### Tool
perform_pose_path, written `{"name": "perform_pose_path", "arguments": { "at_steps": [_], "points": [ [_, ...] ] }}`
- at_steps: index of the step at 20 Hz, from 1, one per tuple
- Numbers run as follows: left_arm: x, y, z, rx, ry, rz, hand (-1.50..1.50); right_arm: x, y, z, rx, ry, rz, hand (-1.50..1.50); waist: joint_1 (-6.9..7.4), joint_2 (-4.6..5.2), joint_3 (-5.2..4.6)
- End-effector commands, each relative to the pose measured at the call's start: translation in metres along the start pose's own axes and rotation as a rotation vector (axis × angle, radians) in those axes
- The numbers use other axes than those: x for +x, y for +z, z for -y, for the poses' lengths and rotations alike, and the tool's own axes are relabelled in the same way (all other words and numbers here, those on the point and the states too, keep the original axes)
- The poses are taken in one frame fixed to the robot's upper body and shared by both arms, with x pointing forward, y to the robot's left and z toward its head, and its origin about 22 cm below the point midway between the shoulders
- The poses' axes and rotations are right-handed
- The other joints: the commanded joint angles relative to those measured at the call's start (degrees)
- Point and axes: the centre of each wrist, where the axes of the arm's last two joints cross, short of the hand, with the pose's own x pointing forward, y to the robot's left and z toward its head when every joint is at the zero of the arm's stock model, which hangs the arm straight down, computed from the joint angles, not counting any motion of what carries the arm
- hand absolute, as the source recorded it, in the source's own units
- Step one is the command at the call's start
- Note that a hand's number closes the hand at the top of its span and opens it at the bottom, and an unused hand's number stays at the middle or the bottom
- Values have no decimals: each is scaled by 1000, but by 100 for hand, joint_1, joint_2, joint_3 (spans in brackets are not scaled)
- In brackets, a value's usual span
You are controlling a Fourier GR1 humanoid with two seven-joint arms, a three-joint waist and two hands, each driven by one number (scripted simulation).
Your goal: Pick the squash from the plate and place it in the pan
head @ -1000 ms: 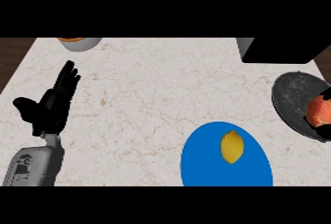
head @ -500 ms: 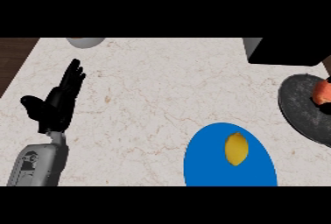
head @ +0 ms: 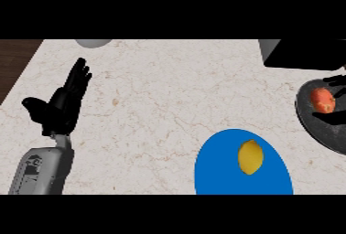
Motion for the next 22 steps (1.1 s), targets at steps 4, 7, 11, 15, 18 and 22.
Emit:
{"name": "perform_pose_path", "arguments": {
  "at_steps": [4, 7, 11, 15, 18, 22],
  "points": [
    [-1, -1, -5, 7, -10, 0, 0, -18, 10, -4, 133, -109, 0, -150, -21, 17, 9],
    [-5, 8, -10, 2, -4, -8, 0, -14, 9, -18, 31, -199, 75, -150, -61, -15, 8],
    [-6, 6, -21, 24, -15, -16, 0, -26, 15, 9, -85, -354, 131, -150, -170, -43, 3],
    [-9, 14, -8, 32, -10, -33, 0, -53, 41, 36, -98, -501, 149, -150, -257, -92, -4],
    [-4, 0, -23, 67, -8, -26, 0, -69, 62, 68, -31, -614, 158, -150, -344, -87, -4],
    [0, 4, -21, 69, -29, -29, 0, -83, 86, 102, 41, -665, 193, -150, -398, -134, -9]
  ]
}}
